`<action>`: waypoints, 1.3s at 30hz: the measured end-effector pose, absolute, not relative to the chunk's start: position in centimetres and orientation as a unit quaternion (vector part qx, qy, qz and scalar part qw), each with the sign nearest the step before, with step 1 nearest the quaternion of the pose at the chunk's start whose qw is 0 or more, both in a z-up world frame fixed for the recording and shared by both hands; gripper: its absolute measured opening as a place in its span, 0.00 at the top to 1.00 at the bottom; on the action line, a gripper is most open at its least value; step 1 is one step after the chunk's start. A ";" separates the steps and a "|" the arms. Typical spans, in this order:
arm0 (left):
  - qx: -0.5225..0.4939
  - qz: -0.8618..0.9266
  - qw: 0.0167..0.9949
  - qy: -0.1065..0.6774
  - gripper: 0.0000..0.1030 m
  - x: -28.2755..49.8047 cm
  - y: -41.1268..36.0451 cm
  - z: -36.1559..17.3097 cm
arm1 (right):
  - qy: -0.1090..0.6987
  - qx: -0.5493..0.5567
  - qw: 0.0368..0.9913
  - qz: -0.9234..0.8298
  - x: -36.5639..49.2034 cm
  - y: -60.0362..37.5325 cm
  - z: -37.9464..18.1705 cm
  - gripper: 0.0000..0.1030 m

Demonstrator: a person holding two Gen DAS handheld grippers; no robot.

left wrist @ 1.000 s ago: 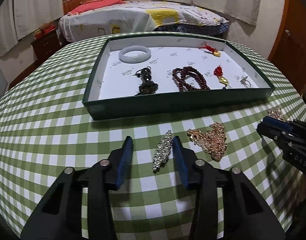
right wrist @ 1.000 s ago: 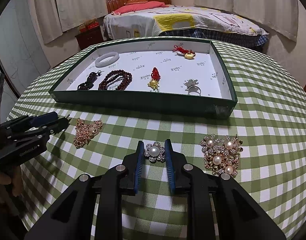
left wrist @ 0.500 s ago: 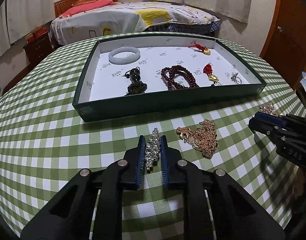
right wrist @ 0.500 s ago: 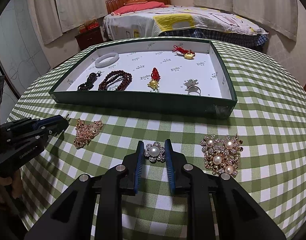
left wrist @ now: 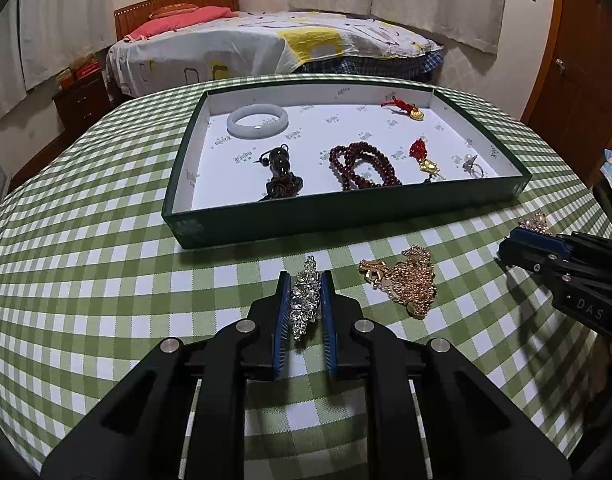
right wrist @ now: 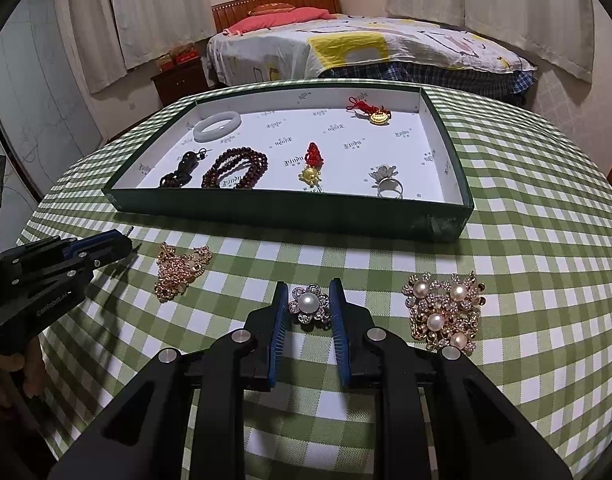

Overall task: Organize jewelry
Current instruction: 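Carry both brooches into the tray and open both tools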

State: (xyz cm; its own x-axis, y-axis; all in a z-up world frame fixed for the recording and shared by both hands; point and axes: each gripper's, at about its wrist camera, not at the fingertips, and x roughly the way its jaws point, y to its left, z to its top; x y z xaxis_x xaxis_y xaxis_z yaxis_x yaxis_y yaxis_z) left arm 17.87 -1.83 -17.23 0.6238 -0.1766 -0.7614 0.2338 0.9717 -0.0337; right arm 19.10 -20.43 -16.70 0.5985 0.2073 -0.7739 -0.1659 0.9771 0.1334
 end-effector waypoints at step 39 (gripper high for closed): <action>0.021 -0.143 0.930 0.338 0.85 30.5 -7.0 -10.7 | 0.320 0.018 0.940 0.115 31.4 -20.1 -9.0 0.79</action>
State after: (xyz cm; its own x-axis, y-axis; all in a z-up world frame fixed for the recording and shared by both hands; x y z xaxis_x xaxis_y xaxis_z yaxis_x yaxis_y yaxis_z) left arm 30.45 -6.99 -10.69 0.7303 -0.2512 -0.6352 0.2802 0.9583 -0.0569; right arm 31.37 -20.08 -9.04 0.7687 0.2280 -0.5976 -0.2051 0.9728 0.1073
